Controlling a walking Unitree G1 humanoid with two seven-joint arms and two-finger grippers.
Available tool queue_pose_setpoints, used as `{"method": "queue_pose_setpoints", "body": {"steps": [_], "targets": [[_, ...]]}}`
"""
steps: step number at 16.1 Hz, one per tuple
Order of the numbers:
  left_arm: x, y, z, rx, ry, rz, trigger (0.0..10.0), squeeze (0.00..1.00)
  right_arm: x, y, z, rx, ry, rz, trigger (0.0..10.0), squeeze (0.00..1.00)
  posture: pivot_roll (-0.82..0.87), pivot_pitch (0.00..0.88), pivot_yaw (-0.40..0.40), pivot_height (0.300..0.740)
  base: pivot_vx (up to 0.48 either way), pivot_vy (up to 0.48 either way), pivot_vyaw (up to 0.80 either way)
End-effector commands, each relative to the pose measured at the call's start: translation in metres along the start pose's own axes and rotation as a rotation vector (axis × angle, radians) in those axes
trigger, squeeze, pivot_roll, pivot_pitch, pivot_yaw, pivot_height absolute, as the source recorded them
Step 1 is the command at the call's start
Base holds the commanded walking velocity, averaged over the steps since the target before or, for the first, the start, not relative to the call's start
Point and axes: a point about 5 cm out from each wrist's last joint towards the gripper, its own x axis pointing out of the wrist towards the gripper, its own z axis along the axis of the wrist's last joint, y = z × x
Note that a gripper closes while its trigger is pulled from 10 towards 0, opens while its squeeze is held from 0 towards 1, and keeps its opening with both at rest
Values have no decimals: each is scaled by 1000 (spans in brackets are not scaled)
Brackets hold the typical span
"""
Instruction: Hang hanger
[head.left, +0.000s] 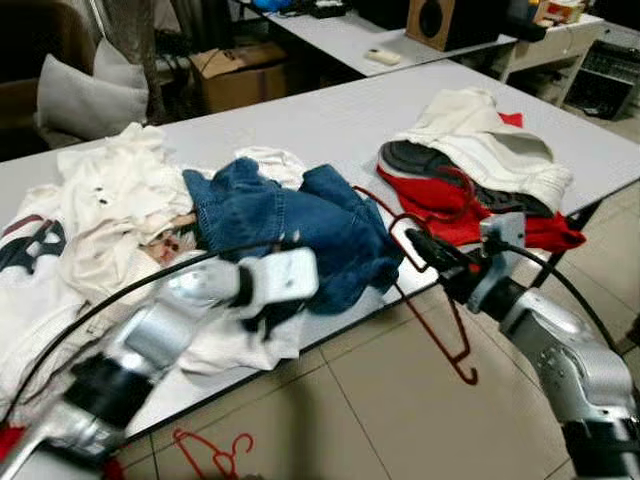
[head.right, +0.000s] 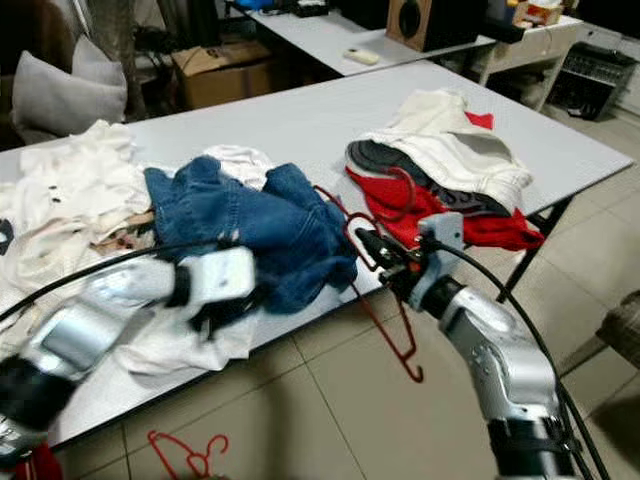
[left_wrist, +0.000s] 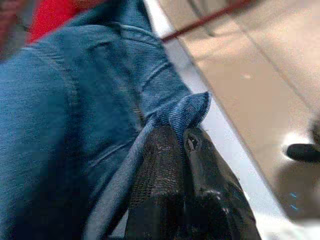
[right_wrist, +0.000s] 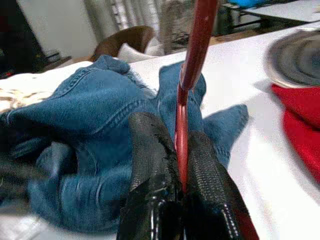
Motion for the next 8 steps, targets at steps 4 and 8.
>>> {"method": "queue_pose_setpoints", "body": {"steps": [4, 8], "targets": [[-30, 1, 12, -39, -75, -209, 10000, 1000, -26, -5, 3, -17, -40, -60, 10000, 0, -207, 0, 70, 740, 0, 0, 0], [-26, 4, 18, 27, -69, -258, 10000, 1000, -33, -3, 8, -33, -66, -73, 10000, 0, -217, 0, 83, 740, 0, 0, 0]]}}
